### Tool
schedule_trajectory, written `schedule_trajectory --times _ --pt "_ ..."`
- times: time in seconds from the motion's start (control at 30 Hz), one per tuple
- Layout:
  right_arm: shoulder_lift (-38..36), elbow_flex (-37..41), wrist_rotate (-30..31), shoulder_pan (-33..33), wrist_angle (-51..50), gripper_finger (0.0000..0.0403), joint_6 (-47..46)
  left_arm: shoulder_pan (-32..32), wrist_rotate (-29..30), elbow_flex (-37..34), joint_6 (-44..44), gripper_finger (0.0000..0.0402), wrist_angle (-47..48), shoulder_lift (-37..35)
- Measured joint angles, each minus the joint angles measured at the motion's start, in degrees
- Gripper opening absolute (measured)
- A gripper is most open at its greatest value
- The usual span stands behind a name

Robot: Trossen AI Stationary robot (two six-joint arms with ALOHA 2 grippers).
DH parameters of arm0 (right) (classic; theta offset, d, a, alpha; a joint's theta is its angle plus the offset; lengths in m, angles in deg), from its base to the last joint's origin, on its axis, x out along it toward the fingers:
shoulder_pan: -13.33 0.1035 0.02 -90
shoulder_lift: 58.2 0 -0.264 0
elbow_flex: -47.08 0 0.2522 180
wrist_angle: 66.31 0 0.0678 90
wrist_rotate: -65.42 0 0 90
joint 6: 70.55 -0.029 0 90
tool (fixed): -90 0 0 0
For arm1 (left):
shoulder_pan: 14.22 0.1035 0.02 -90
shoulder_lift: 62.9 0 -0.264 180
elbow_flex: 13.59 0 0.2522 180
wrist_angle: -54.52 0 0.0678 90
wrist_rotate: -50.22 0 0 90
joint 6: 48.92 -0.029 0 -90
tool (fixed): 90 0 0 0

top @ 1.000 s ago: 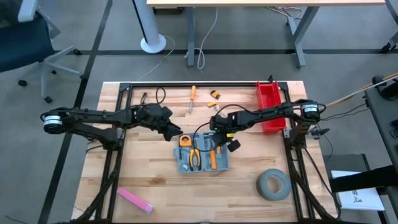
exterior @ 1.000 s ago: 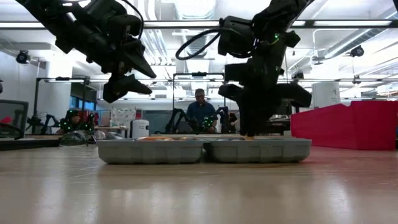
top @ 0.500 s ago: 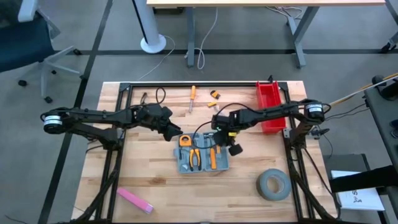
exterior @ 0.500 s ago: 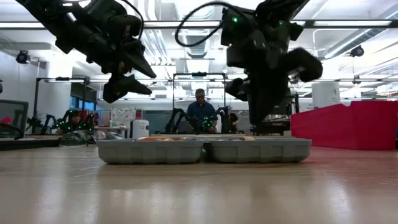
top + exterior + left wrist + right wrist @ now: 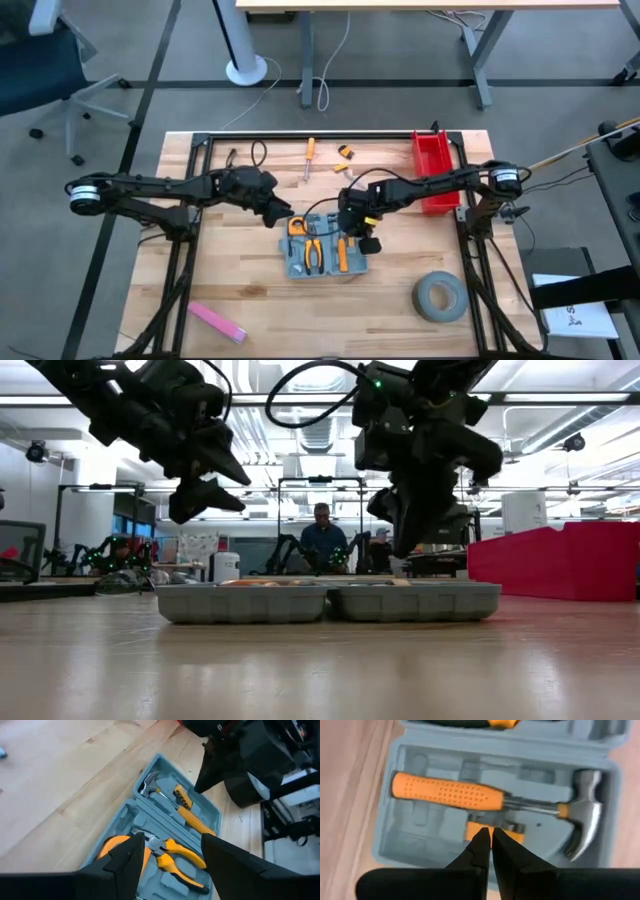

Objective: Prefit tool cases
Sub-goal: Put the bottom yellow screwdriver bit set into the gray pre-fit tool case

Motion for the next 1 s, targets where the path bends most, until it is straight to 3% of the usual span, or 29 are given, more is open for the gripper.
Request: schedule_trajectory --times 0.13,0.23,0.57,0.73,1.0 --pt "0.0 0.6 0.7 1.2 0.7 0.0000 -1.4 0.0 4.6 0.0 -4.6 0.0204 0.6 -0.5" --pt "0.0 2.0 5.9 2.3 3.0 0.0000 -1.9 0.1 7.9 0.0 -4.8 0.0204 0.8 -0.5" --pt "0.0 4.0 10.4 2.2 5.7 0.0000 -2.0 0.0 8.2 0.0 -4.2 0.0204 0.7 -0.4" --pt "0.1 4.4 10.3 2.2 6.8 0.0000 -1.4 0.0 8.2 0.0 -3.7 0.0204 0.7 -0.4" --pt "5.3 9.0 7.9 1.1 16.8 0.0000 1.8 0.0 8.2 0.0 -3.7 0.0204 0.6 -0.4"
